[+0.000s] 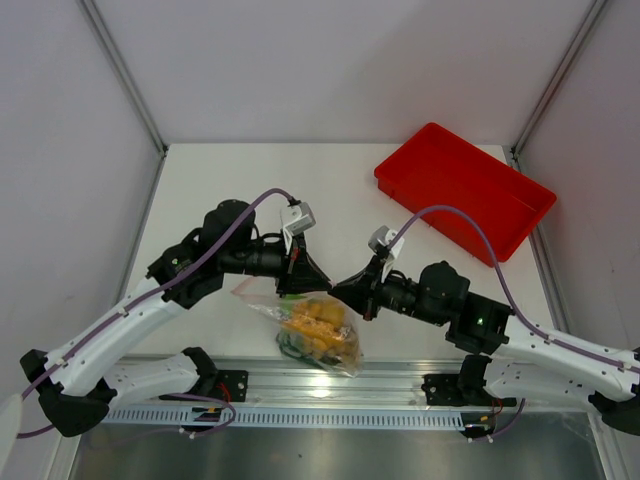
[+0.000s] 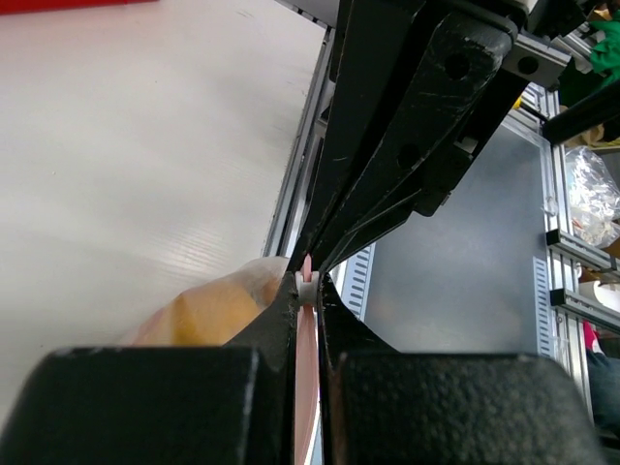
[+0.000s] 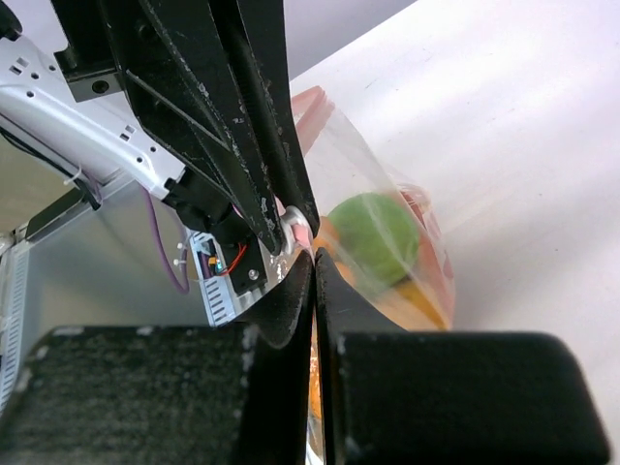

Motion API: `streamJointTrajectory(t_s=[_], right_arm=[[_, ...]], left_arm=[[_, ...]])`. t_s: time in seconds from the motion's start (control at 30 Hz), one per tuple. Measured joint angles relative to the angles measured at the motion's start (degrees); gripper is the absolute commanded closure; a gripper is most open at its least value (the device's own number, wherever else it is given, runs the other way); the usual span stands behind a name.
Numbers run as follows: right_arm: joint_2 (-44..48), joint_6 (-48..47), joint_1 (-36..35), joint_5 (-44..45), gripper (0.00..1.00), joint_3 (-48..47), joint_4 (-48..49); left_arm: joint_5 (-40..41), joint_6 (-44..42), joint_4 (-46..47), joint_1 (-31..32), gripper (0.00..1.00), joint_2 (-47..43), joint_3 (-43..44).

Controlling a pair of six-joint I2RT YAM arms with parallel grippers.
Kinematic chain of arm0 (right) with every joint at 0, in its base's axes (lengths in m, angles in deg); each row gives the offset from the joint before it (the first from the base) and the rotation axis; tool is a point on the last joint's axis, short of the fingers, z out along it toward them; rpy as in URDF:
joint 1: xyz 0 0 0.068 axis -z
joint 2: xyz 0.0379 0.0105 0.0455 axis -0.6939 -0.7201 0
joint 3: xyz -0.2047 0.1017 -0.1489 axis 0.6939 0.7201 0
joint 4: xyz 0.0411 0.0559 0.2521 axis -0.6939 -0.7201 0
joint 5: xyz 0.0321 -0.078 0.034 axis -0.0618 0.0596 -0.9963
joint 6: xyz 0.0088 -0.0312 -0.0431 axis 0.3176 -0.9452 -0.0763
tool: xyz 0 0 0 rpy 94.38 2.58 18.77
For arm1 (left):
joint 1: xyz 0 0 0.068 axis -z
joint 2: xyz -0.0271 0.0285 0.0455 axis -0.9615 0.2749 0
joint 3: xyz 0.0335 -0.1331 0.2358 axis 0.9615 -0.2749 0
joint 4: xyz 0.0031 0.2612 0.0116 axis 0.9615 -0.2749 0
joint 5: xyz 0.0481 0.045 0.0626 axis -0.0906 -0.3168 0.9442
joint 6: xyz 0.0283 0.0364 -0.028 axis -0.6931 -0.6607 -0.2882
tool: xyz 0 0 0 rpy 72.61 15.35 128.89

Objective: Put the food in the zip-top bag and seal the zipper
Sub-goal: Zip the zipper food storage bag at the center of the board.

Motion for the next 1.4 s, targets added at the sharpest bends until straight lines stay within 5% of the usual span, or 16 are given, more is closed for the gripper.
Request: streamJointTrajectory(t_s=[0.17, 0.3, 0.47, 0.8, 1.03, 1.4], right_arm=[[-0.74, -0.46, 0.98, -3.61, 1.00, -0.61, -0.81], [-4.76, -2.32, 4.68, -13.86, 0.64, -5.07, -4.98], [-5.77, -5.49, 5.62, -22.47, 0.56, -6.05, -5.86], [-8.11, -4.28, 9.62, -33.16, 1.00, -6.10, -1.73], [-10.99, -1.79, 8.90, -34.62, 1.00, -5.49, 0.55], [-2.45, 6.03, 4.98, -11.61, 1.00, 1.90, 8.07]], left_arm=[[0.31, 0.00, -1.27, 0.00, 0.99, -0.35, 0.11], [-0.39, 0.07, -2.69, -0.04, 0.99, -0.39, 1.18], [-1.95, 0.24, -2.86, 0.00, 0.99, -0.24, 1.99], [-4.04, 1.51, -2.82, -0.02, 0.99, -0.42, 2.03], [-3.87, 1.53, -3.65, -0.17, 0.99, -0.70, 2.03], [0.59, 1.44, -3.28, -0.07, 0.99, -0.94, 2.01]])
